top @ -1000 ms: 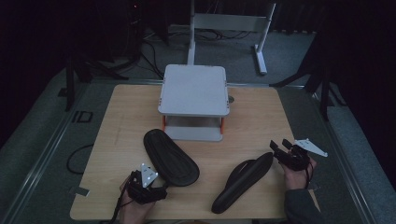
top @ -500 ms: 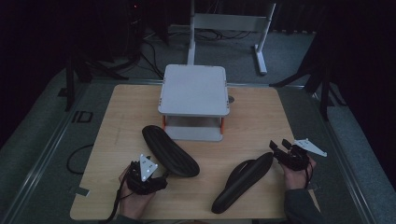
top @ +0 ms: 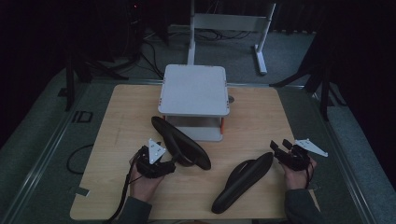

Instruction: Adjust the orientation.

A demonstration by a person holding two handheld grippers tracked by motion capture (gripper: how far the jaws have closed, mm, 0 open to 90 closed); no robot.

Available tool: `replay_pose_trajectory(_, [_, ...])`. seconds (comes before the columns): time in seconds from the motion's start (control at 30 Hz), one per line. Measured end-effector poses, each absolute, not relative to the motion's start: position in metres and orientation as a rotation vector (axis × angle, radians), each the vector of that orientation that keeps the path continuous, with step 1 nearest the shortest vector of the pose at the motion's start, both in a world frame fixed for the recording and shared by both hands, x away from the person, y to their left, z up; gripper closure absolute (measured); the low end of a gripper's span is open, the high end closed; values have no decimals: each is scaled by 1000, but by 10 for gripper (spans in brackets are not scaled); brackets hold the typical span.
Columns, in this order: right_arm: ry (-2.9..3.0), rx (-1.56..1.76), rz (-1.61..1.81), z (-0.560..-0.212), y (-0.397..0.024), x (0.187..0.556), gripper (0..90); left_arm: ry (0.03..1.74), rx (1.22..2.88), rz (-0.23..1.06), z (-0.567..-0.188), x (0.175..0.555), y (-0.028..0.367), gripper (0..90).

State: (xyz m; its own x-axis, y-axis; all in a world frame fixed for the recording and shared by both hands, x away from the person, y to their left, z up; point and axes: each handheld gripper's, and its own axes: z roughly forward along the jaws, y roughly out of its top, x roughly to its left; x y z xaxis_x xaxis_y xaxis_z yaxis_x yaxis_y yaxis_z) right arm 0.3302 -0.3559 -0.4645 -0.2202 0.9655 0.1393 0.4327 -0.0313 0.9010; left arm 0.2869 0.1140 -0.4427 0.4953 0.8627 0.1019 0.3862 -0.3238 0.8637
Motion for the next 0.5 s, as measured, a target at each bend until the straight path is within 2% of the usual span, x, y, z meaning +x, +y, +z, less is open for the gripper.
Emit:
replay_pose_trajectory(0.27, [1686,1476,1224,-464,-356,330,398,1037,1945,721,-452,292,119,310])
replay_pose_trajectory(0.5, [1693,1473,1222,-465,-355,330,397,1054,1930,681,-458,297,124,312])
